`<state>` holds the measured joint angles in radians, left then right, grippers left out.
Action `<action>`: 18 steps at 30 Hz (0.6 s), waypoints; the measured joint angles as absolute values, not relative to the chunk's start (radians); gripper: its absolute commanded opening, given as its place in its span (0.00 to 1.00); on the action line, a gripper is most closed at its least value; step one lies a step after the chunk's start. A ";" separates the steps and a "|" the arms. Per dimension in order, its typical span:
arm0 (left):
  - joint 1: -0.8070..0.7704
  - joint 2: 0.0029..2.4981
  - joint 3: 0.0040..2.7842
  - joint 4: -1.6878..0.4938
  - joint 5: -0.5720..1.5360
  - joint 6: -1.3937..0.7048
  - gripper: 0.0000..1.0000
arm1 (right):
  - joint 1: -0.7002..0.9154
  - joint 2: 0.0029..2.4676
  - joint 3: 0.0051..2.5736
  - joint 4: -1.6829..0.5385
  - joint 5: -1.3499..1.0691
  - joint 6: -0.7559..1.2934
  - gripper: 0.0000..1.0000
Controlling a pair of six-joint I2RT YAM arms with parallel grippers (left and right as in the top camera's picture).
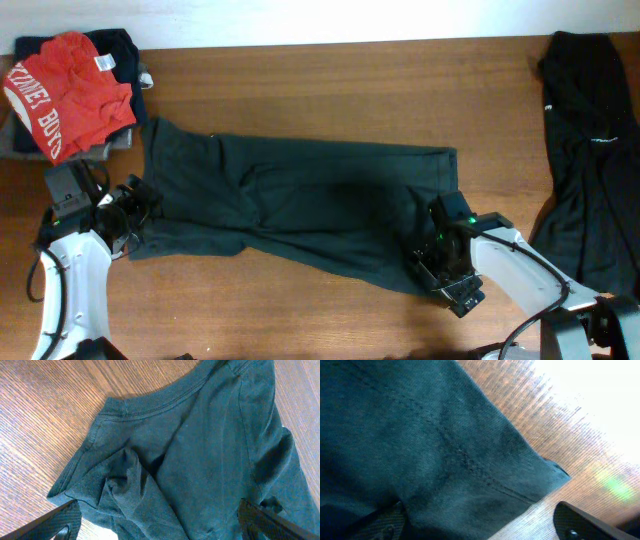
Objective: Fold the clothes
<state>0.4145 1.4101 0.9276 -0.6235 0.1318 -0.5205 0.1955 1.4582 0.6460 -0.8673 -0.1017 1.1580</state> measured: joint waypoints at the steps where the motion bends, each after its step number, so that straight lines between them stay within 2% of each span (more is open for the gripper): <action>1: 0.414 1.410 0.928 -0.624 0.132 -0.521 0.99 | 0.196 1.456 0.642 -0.859 -0.102 1.155 0.87; 4: 0.414 1.410 0.928 -0.623 0.132 -0.521 0.99 | 0.196 1.445 0.625 -0.820 -0.110 1.150 0.69; 8: 0.414 1.410 0.928 -0.623 0.133 -0.521 0.99 | 0.198 1.443 0.616 -0.780 -0.119 1.155 0.53; 11: 0.414 1.410 0.928 -0.624 0.134 -0.521 0.99 | 0.198 1.443 0.617 -0.775 -0.113 1.162 0.36; 13: 0.414 1.410 0.928 -0.624 0.139 -0.521 0.91 | 0.198 1.443 0.617 -0.772 -0.107 1.169 0.30; 15: 0.414 1.410 0.928 -0.624 0.150 -0.521 0.75 | 0.199 1.443 0.618 -0.770 -0.103 1.171 0.25; 18: 0.414 1.410 0.928 -0.624 0.167 -0.524 0.66 | 0.199 1.444 0.620 -0.772 -0.095 1.170 0.24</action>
